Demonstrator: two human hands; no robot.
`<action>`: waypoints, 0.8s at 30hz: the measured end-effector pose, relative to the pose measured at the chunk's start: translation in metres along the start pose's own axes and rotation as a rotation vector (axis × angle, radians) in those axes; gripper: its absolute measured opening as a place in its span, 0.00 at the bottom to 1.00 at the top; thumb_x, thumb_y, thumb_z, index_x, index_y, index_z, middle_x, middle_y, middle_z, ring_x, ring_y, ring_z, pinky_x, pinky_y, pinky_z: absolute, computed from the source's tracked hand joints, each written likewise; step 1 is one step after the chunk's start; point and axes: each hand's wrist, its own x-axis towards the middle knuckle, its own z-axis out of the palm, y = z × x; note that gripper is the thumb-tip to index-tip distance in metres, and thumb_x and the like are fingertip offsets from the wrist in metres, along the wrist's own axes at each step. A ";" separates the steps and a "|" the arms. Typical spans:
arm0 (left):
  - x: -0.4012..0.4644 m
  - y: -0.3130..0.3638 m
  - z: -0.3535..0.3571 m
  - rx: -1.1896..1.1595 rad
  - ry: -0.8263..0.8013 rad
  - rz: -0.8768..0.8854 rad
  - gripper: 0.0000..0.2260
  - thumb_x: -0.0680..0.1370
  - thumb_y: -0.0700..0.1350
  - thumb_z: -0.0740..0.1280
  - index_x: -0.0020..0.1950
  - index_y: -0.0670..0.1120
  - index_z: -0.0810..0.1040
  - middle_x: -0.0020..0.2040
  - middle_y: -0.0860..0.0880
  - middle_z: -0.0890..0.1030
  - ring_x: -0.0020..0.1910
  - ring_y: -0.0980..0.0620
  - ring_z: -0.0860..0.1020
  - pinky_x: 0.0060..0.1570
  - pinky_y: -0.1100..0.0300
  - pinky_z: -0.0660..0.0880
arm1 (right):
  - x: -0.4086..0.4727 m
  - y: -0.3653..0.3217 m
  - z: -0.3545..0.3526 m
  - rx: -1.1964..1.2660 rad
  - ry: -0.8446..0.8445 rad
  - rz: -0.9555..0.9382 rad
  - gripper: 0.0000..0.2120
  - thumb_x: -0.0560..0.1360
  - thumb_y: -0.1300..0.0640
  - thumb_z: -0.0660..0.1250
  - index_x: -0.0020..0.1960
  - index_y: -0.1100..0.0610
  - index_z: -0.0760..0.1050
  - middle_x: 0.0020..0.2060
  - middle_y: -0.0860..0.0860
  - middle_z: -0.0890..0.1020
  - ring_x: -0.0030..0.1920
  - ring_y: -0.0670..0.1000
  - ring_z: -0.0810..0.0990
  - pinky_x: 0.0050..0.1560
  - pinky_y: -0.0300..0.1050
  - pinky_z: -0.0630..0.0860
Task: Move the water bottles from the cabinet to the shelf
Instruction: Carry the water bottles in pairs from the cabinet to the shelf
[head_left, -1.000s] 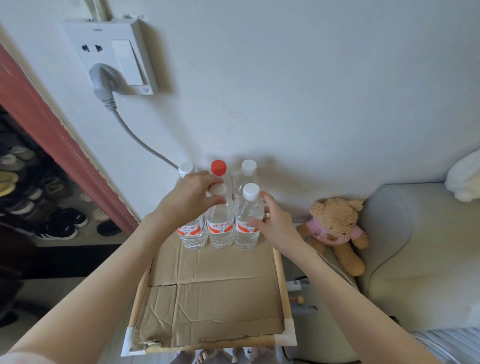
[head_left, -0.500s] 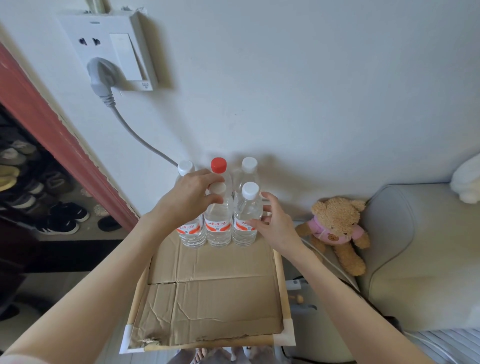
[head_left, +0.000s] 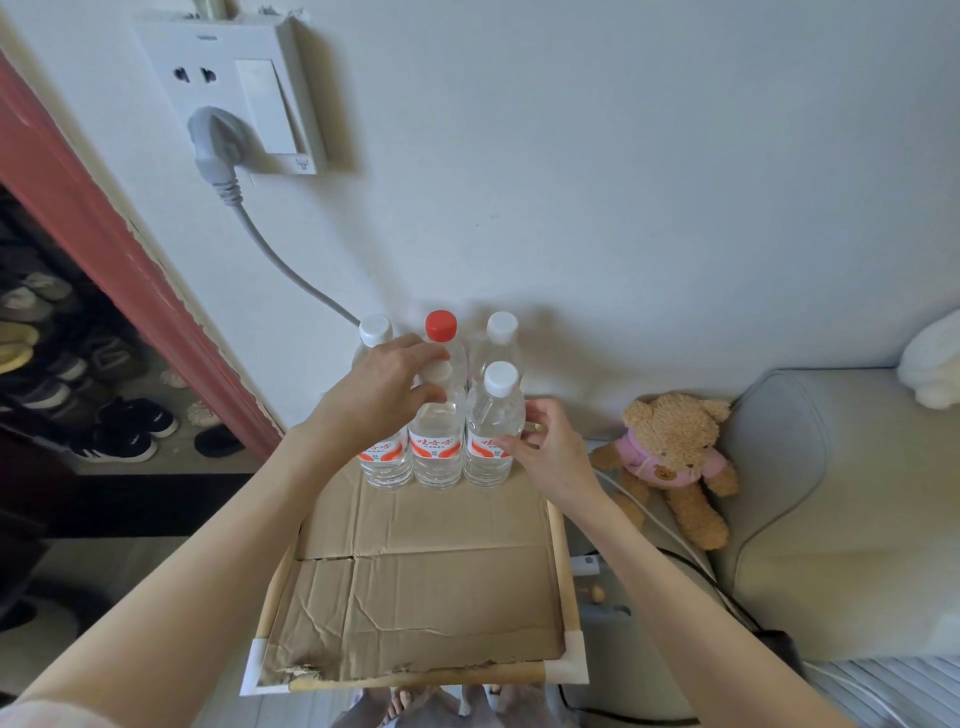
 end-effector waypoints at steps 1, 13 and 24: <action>0.000 0.000 0.000 0.002 0.000 0.000 0.14 0.70 0.40 0.70 0.55 0.42 0.76 0.47 0.43 0.77 0.45 0.44 0.72 0.49 0.48 0.70 | 0.000 0.001 0.000 0.004 -0.002 0.004 0.21 0.68 0.53 0.73 0.54 0.50 0.65 0.48 0.40 0.73 0.51 0.45 0.76 0.48 0.36 0.71; -0.010 0.003 0.001 0.047 0.081 0.003 0.15 0.71 0.43 0.70 0.56 0.41 0.73 0.50 0.43 0.79 0.49 0.43 0.75 0.48 0.54 0.69 | -0.005 0.013 0.006 0.034 0.049 0.030 0.19 0.67 0.50 0.72 0.54 0.51 0.71 0.54 0.48 0.77 0.53 0.43 0.75 0.51 0.39 0.72; -0.030 -0.007 0.012 0.359 0.069 0.234 0.25 0.68 0.44 0.73 0.61 0.35 0.71 0.62 0.37 0.74 0.64 0.35 0.69 0.62 0.41 0.65 | -0.031 0.022 0.017 0.035 0.059 0.012 0.18 0.73 0.43 0.63 0.61 0.44 0.68 0.61 0.40 0.73 0.63 0.42 0.69 0.66 0.53 0.67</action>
